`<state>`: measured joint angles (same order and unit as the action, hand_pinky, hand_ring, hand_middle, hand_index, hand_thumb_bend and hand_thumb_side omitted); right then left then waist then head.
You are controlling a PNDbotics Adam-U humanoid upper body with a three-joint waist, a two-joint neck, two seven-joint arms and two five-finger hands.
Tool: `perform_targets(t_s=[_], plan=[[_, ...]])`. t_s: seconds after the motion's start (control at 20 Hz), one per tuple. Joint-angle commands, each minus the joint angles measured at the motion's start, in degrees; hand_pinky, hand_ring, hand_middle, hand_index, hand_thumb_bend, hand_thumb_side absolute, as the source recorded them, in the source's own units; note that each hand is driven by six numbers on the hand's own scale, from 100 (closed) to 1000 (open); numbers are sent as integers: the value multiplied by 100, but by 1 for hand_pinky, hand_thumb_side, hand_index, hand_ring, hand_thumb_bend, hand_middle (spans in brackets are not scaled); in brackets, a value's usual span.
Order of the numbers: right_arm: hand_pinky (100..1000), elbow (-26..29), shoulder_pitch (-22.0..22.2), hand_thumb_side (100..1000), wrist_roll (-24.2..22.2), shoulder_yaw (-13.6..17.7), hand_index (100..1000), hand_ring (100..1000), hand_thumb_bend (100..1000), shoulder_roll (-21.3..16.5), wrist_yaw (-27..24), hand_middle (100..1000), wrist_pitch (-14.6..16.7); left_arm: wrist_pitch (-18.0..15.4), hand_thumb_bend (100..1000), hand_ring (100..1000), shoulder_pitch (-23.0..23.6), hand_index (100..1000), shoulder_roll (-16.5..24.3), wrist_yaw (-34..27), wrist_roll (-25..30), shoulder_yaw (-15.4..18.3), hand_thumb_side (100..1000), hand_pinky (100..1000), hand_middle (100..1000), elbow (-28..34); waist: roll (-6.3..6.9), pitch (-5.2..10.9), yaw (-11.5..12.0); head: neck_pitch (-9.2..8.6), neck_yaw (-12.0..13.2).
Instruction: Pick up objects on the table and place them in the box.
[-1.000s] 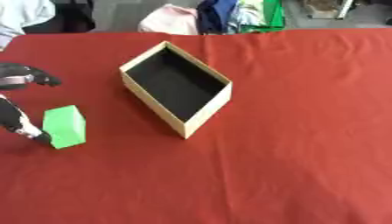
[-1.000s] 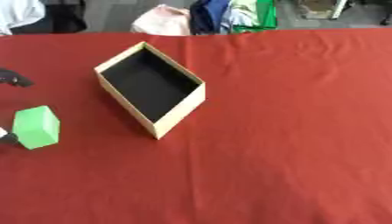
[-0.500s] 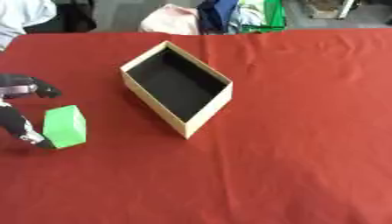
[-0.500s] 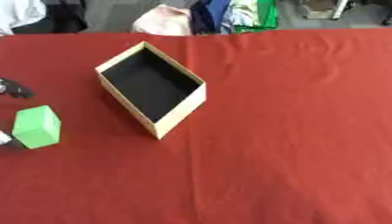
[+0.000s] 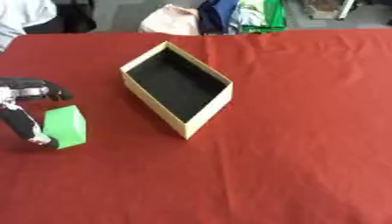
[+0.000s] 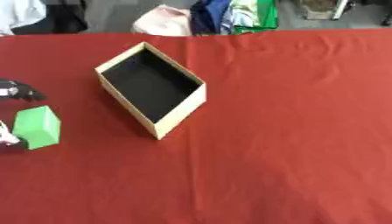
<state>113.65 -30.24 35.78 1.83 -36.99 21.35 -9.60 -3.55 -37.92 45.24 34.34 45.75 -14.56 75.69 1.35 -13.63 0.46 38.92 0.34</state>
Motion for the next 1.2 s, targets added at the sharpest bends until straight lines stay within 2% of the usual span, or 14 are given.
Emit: perform_targets(t_s=[0.05, 0.35, 0.4, 0.6, 0.95, 1.2], plan=[[795, 94, -83, 118, -22, 36, 764, 755, 100, -87, -33, 764, 1, 72, 609, 891, -136, 937, 81, -56, -10, 51, 197, 912, 858, -6, 51, 39, -1, -51, 17], [796, 94, -84, 118, -23, 37, 764, 755, 100, -77, -38, 765, -8, 229, 537, 869, -194, 911, -29, -115, -81, 56, 129, 895, 809, -108, 43, 26, -7, -61, 32], [796, 94, -83, 118, -23, 37, 764, 756, 100, -78, -38, 765, -9, 248, 517, 849, -195, 886, -41, -132, -92, 55, 100, 882, 773, -114, 43, 24, -7, -61, 32], [796, 94, -79, 118, -26, 36, 764, 756, 100, -77, -39, 765, -14, 306, 493, 800, -180, 840, -54, -193, -102, 43, 100, 845, 703, -66, 48, 21, -4, -59, 34], [796, 94, -66, 118, -31, 37, 765, 757, 100, -81, -39, 765, -24, 408, 473, 766, -159, 806, -26, -117, -207, 63, 100, 810, 671, 37, 47, 25, 5, -55, 35], [797, 94, -63, 118, -31, 40, 765, 757, 100, -89, -35, 765, -27, 442, 395, 740, -160, 779, 32, -70, -348, 93, 100, 790, 639, 115, 55, 34, 11, -53, 42]])
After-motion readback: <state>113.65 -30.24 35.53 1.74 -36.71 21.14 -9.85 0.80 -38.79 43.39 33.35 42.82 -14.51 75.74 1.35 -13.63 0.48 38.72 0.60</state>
